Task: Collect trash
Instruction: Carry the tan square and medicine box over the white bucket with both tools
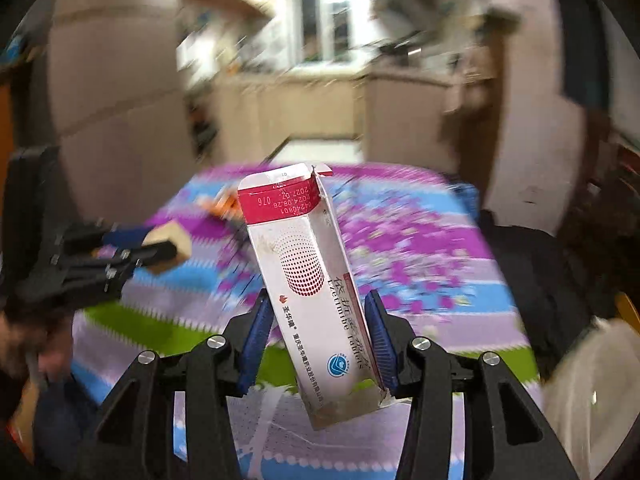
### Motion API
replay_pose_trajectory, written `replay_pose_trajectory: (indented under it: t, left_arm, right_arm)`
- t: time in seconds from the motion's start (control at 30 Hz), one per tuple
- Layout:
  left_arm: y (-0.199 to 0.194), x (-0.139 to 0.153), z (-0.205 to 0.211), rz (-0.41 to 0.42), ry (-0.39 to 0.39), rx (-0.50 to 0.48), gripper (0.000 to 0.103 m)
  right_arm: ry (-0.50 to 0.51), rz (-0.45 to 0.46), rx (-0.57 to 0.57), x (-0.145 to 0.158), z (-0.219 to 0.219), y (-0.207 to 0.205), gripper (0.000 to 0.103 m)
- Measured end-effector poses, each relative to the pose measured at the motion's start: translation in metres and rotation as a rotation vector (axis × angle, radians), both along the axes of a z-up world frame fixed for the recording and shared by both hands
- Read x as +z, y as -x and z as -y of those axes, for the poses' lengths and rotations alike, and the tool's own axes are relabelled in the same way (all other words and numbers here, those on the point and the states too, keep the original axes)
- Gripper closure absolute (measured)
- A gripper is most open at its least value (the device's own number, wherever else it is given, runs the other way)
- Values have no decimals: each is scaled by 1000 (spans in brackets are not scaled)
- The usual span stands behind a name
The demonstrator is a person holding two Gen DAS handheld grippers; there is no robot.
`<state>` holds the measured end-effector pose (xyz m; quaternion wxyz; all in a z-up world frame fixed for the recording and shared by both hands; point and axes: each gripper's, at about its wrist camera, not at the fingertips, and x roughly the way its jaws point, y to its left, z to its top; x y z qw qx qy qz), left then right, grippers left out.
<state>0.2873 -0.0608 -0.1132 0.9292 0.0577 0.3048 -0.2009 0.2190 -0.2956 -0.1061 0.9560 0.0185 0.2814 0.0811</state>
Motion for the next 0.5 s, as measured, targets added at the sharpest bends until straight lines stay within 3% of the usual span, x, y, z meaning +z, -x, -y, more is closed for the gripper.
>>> replay_pose_trajectory:
  t: [0.23, 0.5]
  left_arm:
    - [21, 48, 87, 94, 92, -89, 66]
    - [49, 76, 196, 126, 149, -246, 66]
  right_arm:
    - [-5, 111, -258, 44, 67, 59, 54]
    - [0, 166, -489, 74, 172, 120, 54]
